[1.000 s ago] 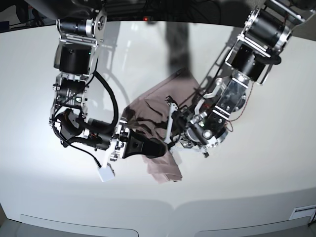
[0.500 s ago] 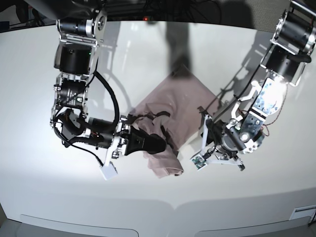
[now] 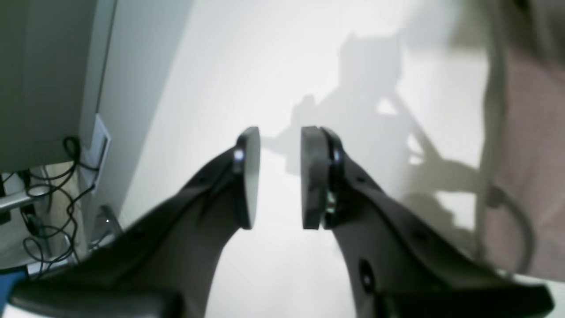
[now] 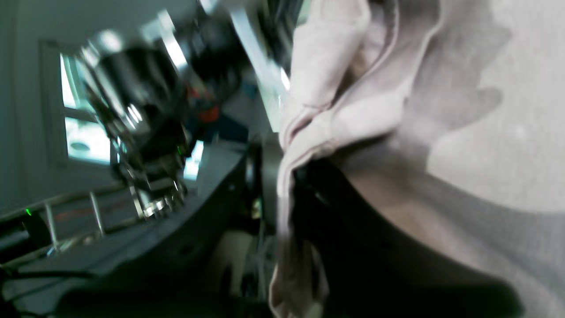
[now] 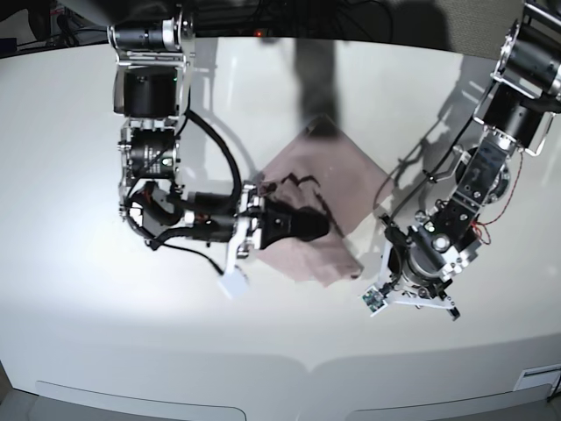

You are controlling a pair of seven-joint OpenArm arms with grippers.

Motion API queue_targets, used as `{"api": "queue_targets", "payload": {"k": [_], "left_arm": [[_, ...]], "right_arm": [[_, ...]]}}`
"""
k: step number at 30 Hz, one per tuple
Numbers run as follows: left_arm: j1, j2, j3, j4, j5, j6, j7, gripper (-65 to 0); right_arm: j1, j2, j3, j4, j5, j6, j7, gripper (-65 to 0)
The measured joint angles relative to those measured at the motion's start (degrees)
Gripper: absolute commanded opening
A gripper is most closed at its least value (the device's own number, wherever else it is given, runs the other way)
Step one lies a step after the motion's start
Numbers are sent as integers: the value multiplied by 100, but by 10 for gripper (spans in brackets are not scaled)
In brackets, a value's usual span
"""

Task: Fold the T-shirt properly
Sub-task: 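Release the left gripper and move it to the bundle's edge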

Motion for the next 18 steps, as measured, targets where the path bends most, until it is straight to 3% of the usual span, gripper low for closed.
{"api": "queue_targets", "payload": {"k": [4,8,12,15,16,18], "left_arm": [[-31,-273,0,2,2,175,2,-500],[-31,-494,0,2,-501,302,-2,-500],[-28,-603,0,2,-859,299,0,-500],[-28,-597,0,2,-968,302,-24,-500],[-28,-599,0,2,-970,299,-20,-500],[-31,-599,0,2,-970,299,-22,-500]], "right_arm": [[-122,2,-308,0,-79,0,4,-650],[-166,-4,-380,0,-833,-2,2,-650],[-164,2,-380,0,-885,0,4,-637],[-168,-4,-380,0,-855,0,-9,-431],[-168,-15,-380,0,-804,0,-11,-394],[-164,-17,-382,0,-693,0,2,-380]]}}
